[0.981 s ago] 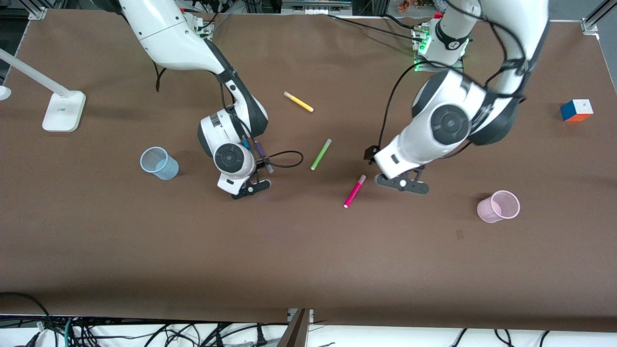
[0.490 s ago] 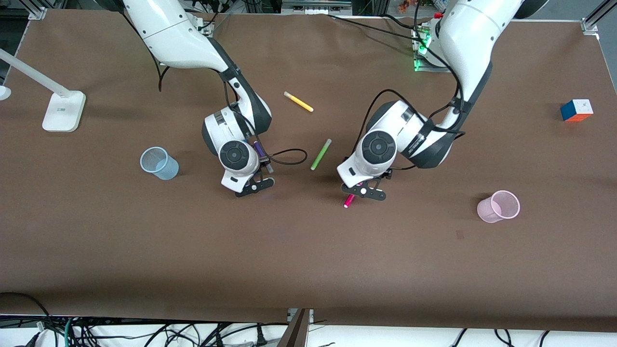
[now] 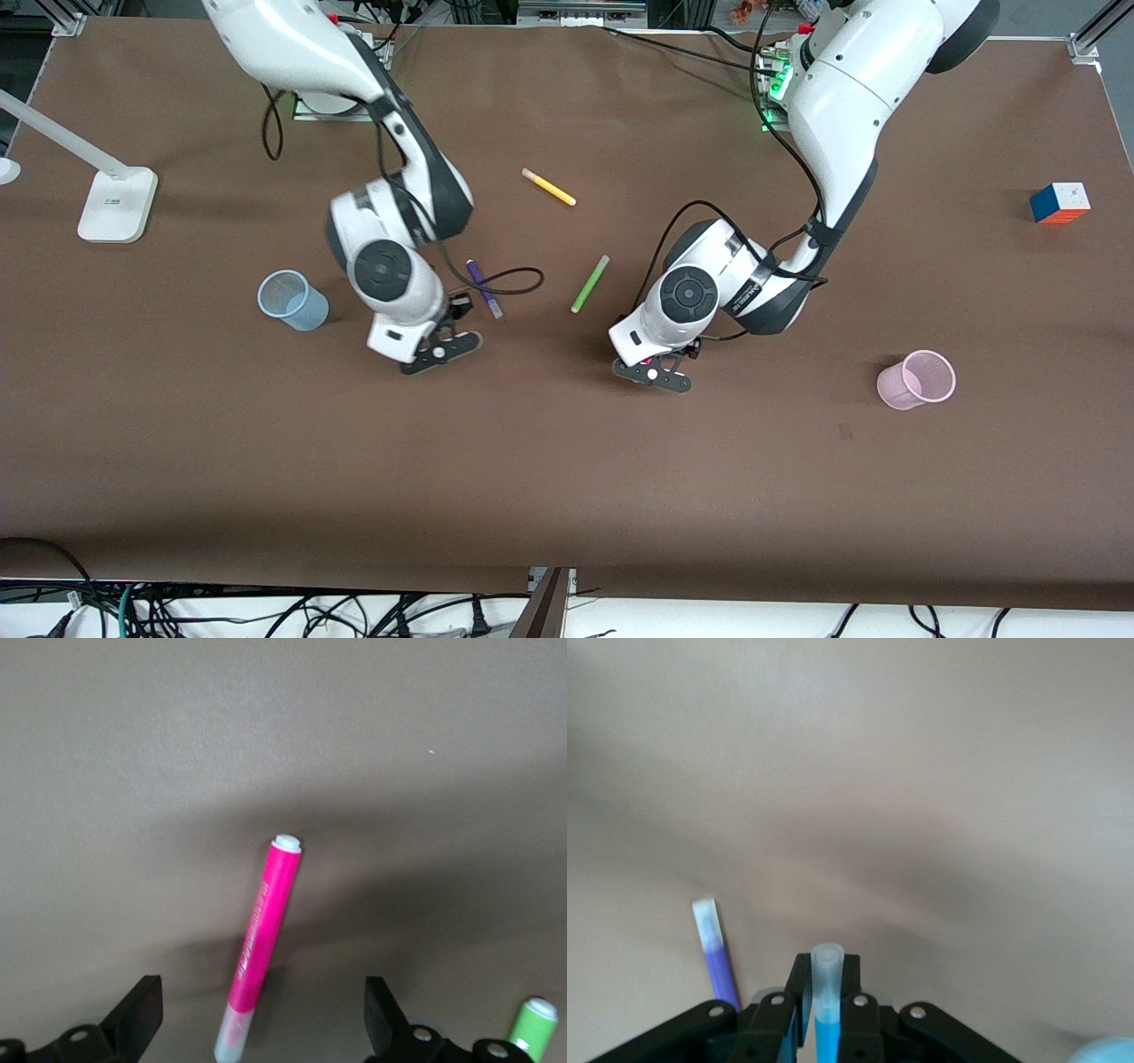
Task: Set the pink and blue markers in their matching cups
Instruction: 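Lift the blue marker with the right gripper while the left gripper grasps the pink marker, then carry the blue marker to the blue cup while the left gripper carries the pink marker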
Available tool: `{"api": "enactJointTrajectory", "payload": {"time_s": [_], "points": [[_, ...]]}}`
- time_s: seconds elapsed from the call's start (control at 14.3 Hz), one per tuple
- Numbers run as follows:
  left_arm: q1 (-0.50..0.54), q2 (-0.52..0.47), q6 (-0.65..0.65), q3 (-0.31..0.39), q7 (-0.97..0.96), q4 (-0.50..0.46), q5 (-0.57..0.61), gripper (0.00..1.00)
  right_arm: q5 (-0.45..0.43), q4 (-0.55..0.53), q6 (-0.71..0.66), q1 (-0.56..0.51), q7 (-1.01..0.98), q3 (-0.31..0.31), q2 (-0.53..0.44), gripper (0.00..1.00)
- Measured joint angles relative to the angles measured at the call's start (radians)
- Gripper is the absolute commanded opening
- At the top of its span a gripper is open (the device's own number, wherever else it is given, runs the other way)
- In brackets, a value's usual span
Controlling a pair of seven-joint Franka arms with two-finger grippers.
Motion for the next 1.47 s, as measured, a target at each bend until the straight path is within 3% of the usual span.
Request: {"api": "enactJointTrajectory", "payload": {"time_s": [0.28, 0.42, 0.49, 0.63, 0.7, 1.05, 1.26, 1.47], "points": [[-0.001, 0.036, 0.055, 0.0, 0.014, 0.001, 0.019, 1.0, 0.004, 0.009, -0.189, -0.003, -0.34, -0.101, -0.178, 0.0], [-0.001, 0.056, 0.075, 0.001, 0.019, 0.001, 0.019, 1.0, 0.054, 0.006, -0.234, -0.006, -0.55, -0.154, -0.216, 0.0], [0.0, 0.062, 0.077, 0.001, 0.019, 0.002, 0.019, 0.91, 0.1, 0.003, -0.248, -0.007, -0.672, -0.189, -0.221, 0.0], [0.0, 0.067, 0.078, 0.002, 0.02, 0.004, 0.019, 0.17, 0.186, -0.013, -0.261, -0.011, -0.911, -0.261, -0.218, 0.0], [0.001, 0.067, 0.078, 0.004, 0.02, 0.006, 0.02, 0.0, 0.231, -0.028, -0.262, -0.017, -1.032, -0.29, -0.215, 0.0], [0.005, 0.064, 0.077, 0.005, 0.021, 0.022, 0.02, 0.0, 0.494, -0.147, -0.264, -0.162, -1.637, -0.323, -0.163, 0.0], [0.035, 0.045, 0.044, 0.001, 0.064, 0.039, 0.019, 0.0, 0.54, -0.194, -0.274, -0.211, -1.801, -0.324, -0.137, 0.0], [0.141, -0.034, -0.126, -0.069, 0.127, 0.063, 0.014, 0.0, 0.557, -0.233, -0.281, -0.221, -1.857, -0.324, -0.135, 0.0]]}}
